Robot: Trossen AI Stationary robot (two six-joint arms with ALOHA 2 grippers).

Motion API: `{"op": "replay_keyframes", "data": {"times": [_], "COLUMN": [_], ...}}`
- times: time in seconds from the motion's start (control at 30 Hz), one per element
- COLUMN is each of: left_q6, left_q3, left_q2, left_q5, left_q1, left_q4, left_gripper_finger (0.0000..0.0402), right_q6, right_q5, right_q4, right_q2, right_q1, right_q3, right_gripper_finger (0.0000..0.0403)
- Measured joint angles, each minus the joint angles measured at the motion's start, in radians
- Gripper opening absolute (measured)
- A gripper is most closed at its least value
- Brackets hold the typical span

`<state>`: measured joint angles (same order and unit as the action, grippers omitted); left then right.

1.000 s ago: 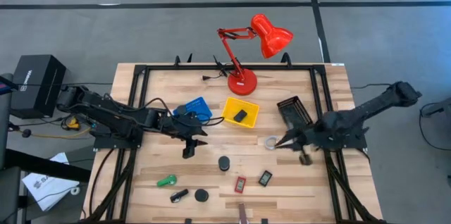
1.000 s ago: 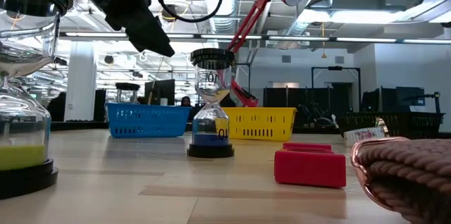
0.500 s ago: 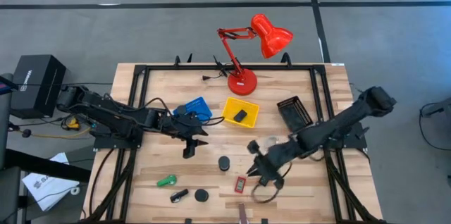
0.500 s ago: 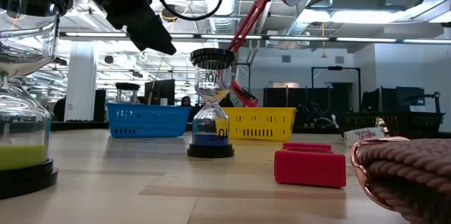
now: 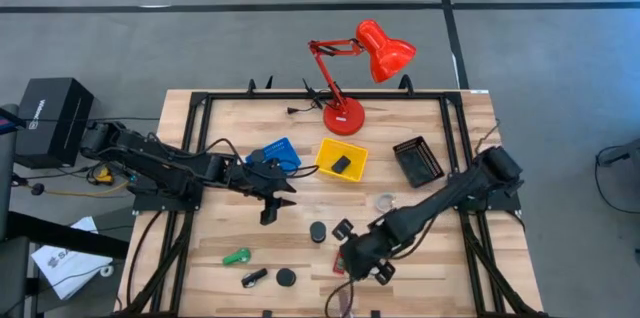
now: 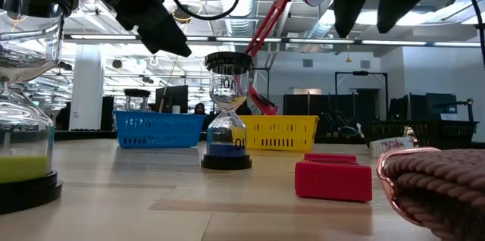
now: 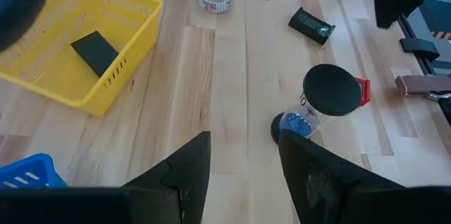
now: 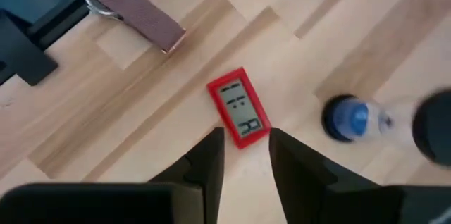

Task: Pick & Place Office items
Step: Put the brown wrist watch into the black bin

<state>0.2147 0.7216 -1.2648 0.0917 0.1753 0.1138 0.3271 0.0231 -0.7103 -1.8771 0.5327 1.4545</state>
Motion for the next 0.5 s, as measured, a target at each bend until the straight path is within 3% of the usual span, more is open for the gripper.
{"op": "replay_keyframes", "data": {"times": [0.17, 0.5], "left_q6": [0.000, 0.000], "left_q3": [0.000, 0.000], "left_q2": [0.000, 0.000], "left_q5": [0.000, 0.001], "left_q1": [0.000, 0.000], "left_q4": [-0.006, -0.053], "left_gripper_finger": [0.0163, 0.0163], "right_q6": [0.038, 0.052], "right_q5": [-0.007, -0.154], "right_q4": [-0.019, 0.078], "right_q2": [-0.062, -0.076], "right_q1": [0.012, 0.026], "right_q3": [0.061, 0.078], "right_gripper_finger": [0.0117, 0.0131]}}
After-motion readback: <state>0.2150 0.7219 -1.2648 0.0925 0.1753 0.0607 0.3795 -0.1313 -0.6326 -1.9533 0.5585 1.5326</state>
